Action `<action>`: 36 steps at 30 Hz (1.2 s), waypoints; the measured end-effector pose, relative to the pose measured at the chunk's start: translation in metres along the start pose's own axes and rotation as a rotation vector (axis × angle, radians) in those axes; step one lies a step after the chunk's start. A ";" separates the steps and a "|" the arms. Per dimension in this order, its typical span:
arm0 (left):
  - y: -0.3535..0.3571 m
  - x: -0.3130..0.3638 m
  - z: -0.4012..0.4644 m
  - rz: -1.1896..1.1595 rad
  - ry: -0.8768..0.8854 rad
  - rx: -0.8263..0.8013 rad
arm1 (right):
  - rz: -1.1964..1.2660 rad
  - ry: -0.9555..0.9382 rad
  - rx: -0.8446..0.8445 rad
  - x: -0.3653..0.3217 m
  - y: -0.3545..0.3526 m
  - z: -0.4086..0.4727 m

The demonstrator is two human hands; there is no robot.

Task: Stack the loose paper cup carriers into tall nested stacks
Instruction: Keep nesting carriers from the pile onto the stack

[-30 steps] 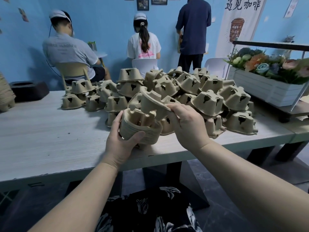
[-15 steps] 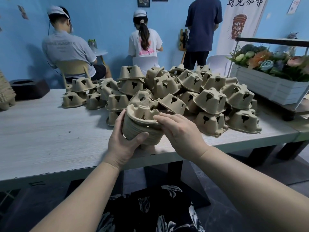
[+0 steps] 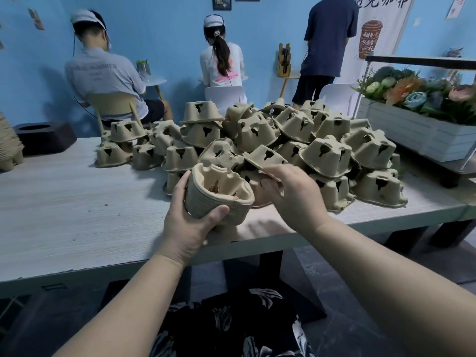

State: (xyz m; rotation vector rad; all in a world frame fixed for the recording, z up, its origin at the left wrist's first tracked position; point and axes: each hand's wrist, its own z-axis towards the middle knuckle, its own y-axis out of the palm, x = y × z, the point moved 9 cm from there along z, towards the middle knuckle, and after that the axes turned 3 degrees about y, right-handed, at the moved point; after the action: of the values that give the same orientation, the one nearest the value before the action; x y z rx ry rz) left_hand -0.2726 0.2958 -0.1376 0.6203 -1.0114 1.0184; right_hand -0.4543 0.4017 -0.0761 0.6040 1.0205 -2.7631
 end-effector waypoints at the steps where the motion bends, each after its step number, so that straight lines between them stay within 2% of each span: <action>1: 0.000 0.001 0.000 0.001 0.008 0.008 | -0.030 0.065 -0.008 0.012 0.002 0.005; 4: -0.001 0.002 0.000 -0.020 0.022 0.041 | -0.087 0.191 -0.063 0.038 0.011 0.019; 7: -0.005 0.001 0.003 -0.035 0.003 0.058 | -0.036 0.252 -0.016 0.044 0.005 0.043; 13: -0.023 -0.005 0.019 0.138 -0.006 0.030 | -0.090 0.201 -0.158 0.026 0.027 0.106; 18: -0.033 -0.012 0.015 0.030 -0.020 0.068 | -0.219 0.230 -0.226 0.034 0.053 0.128; 26: -0.031 -0.012 0.016 -0.001 -0.010 0.084 | -0.208 0.324 -0.157 0.065 0.058 0.133; 36: -0.029 -0.007 0.014 -0.003 0.001 0.088 | -0.061 0.292 -0.053 0.056 0.035 0.136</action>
State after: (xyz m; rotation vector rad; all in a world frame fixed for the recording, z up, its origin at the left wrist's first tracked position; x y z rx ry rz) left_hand -0.2529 0.2694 -0.1369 0.6928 -0.9686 1.0647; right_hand -0.5399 0.2874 -0.0259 1.0070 1.1825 -2.7433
